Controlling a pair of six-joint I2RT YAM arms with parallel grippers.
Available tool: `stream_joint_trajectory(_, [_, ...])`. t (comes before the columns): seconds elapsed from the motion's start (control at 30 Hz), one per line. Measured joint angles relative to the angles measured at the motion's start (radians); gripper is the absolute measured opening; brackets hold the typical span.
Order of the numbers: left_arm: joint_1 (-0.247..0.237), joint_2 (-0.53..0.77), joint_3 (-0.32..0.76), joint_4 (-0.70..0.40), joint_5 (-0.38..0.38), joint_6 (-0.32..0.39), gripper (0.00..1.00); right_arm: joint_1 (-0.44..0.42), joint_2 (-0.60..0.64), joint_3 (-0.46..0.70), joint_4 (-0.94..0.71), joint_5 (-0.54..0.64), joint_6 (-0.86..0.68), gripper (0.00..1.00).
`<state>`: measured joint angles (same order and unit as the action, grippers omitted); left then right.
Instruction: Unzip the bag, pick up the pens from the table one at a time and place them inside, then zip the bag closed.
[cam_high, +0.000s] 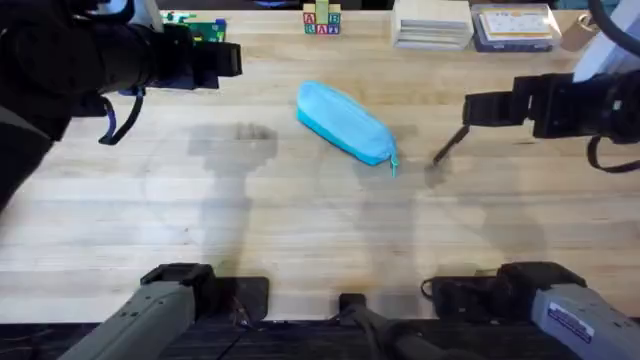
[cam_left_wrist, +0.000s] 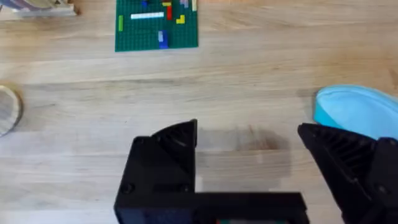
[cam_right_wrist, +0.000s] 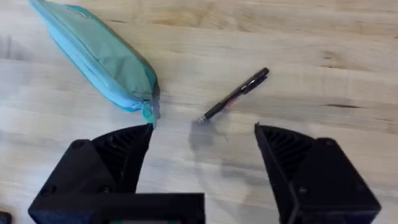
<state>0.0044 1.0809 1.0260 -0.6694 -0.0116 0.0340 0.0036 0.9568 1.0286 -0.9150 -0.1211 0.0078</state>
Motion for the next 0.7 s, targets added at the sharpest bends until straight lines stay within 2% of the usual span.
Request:
stream_joint_trajectory(0.47, [0.0, 0.001, 0.005, -0.01, 0.223, 0.289, 0.991, 0.0, 0.0, 0.0, 0.0, 0.0, 0.0, 0.998])
stream_joint_trajectory(0.57, [0.0, 0.021, 0.048, -0.04, 0.257, 0.329, 0.991, 0.0, 0.0, 0.0, 0.0, 0.0, 0.0, 0.998])
stream_joint_trajectory(0.7, [0.0, 0.104, 0.164, -0.118, 0.296, 0.386, 0.991, 0.0, 0.0, 0.0, 0.0, 0.0, 0.0, 0.998])
